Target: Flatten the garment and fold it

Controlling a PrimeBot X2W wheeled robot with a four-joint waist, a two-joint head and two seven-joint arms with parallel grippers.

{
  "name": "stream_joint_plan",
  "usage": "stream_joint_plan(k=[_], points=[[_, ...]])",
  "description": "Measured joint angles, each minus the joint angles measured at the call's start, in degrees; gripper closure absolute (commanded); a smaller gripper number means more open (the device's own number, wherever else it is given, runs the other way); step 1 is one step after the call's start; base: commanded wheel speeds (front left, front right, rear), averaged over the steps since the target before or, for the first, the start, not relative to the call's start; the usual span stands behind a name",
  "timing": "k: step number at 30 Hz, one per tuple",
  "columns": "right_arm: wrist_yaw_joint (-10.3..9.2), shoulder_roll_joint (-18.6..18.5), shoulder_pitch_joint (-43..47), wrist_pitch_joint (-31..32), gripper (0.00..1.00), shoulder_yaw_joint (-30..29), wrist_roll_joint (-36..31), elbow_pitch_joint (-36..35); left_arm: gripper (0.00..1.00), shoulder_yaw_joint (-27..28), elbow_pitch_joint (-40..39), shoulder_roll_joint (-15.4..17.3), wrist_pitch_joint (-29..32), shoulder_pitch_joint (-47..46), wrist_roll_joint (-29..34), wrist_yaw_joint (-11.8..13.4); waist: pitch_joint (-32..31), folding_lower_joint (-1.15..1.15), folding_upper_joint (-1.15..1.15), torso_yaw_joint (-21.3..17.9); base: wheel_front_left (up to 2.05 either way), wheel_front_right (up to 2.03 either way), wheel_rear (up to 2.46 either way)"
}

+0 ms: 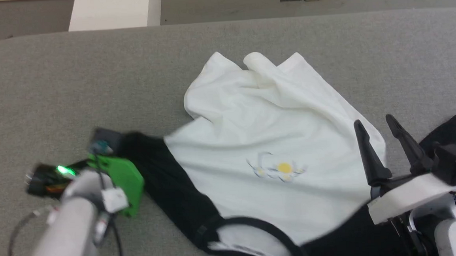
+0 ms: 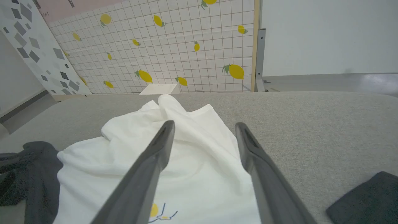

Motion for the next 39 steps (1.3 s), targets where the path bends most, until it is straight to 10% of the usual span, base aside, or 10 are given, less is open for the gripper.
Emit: stream_joint_plan(k=[10, 11, 12, 13, 32, 35, 39], points=[[0.0, 0.03, -4.46, -0.08, 0.0, 2.97, 0.49, 1.55, 1.0, 7.23, 12.56, 3.8, -13.6, -14.48, -1.51, -0.73, 5.05, 0.0, 0.0, -1.51, 0.0, 0.0, 0.0], [0.0, 0.03, -4.72, -0.08, 0.0, 3.33, 0.49, 1.85, 0.91, 8.13, 13.92, 3.38, -14.05, -14.75, -2.75, -0.88, 5.4, 0.0, 0.0, -1.7, 0.0, 0.0, 0.0], [0.0, 0.03, -5.06, -0.05, 0.0, 3.71, 0.48, 2.22, 0.58, 9.0, 15.32, 2.72, -14.56, -14.8, -4.48, -0.99, 5.77, 0.0, 0.0, -1.97, 0.0, 0.0, 0.0], [0.0, 0.03, -5.37, 0.01, 0.0, 4.19, 0.48, 2.57, 0.0, 9.47, 16.58, 2.18, -14.73, -14.75, -5.63, -1.26, 6.03, 0.01, 0.0, -2.27, 0.0, 0.0, 0.0], [0.0, -0.46, -10.28, 30.29, 0.0, 2.1, -1.6, 11.85, 0.0, 12.49, 3.57, -12.55, -37.83, 0.3, -11.39, 0.85, 5.01, 0.01, 0.0, 3.74, 0.0, 0.0, 0.0], [0.01, -1.41, -11.7, 33.89, 1.0, 1.56, -2.58, 13.36, 0.0, 12.38, 1.98, -13.6, -37.99, 1.08, -10.98, 0.81, 5.08, 0.0, 0.0, 5.2, 0.0, 0.0, 0.0], [0.01, -3.04, -15.13, 33.44, 1.0, -2.02, -6.62, 14.89, 0.0, 12.26, 0.98, -14.66, -38.07, 1.41, -10.49, 0.32, 5.31, 0.0, 0.0, 7.11, 0.0, 0.0, 0.0]])
